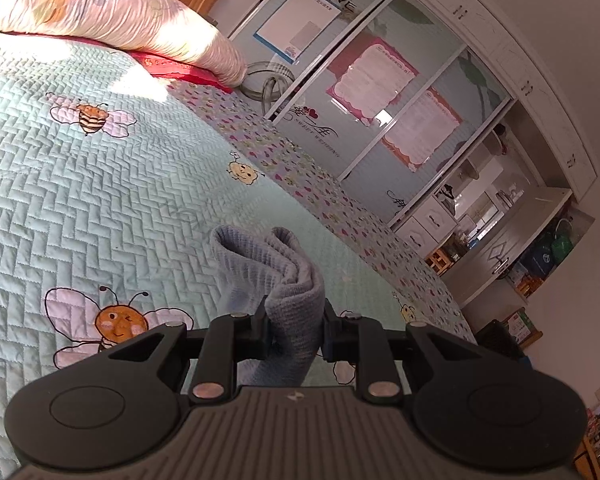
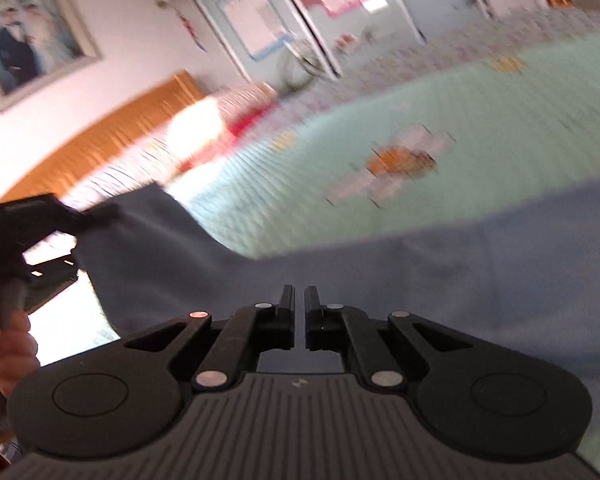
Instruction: Fold clothes
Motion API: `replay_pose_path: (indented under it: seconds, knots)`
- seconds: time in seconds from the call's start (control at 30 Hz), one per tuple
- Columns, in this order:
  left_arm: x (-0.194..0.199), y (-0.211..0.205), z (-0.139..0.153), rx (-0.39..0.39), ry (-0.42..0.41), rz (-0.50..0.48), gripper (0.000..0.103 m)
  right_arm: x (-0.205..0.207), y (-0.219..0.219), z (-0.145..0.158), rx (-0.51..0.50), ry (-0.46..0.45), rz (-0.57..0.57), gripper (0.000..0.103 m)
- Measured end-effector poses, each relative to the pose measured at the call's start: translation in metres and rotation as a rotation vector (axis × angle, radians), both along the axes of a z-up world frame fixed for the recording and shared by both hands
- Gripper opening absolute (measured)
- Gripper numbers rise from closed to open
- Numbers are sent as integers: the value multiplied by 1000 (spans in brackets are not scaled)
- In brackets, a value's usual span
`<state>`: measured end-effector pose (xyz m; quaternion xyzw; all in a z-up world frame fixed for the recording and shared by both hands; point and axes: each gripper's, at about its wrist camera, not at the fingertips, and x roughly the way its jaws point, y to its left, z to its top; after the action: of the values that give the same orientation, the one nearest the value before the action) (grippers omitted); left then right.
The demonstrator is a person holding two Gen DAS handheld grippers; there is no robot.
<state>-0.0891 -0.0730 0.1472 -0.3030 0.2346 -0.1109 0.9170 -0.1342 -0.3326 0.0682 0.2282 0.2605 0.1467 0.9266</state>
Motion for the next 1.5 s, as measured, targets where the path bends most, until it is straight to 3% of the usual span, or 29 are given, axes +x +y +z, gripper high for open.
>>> replay_pose_path:
  seconds: [0.17,0.27,0.43,0.6,0.73,0.93,0.97,1.03,1.07,1.2,1.3,1.37,1.5]
  knots:
    - [-3,-23,13,69,-26,-11,23,4,9,20,28,-86,38,5]
    - [-5,-40,28,102,-62,-38,22,-7,-8,16,62,-73,-15,5]
    - [-21,-89,57,167,-163,-129,22,-43,-66,-7,177,-19,-156,5]
    - [-52,-180,71,318,-278,-306,22,-74,-128,-23,276,0,-271,5]
    - [-71,-262,45,464,-317,-461,23,-94,-171,-34,326,-2,-355,5]
    - [-87,-360,-65,830,-283,-683,21,-106,-214,-65,464,44,-400,3]
    - [-89,-367,-80,870,-287,-705,30,-106,-219,-70,490,55,-399,1]
    - [-91,-363,-90,888,-325,-708,34,-107,-228,-80,551,59,-387,0]
    - [-92,-360,-93,888,-342,-710,40,-107,-232,-85,584,53,-377,1]
    - [-94,-338,-80,793,-361,-699,51,-104,-235,-85,615,37,-369,8]
    - [-94,-322,-71,717,-351,-675,54,-108,-238,-78,622,16,-389,24]
    - [-89,-317,-70,692,-324,-662,54,-109,-238,-67,581,-15,-399,36]
    - [-91,-322,-74,675,-295,-697,54,-83,-240,-40,508,-38,-322,36]
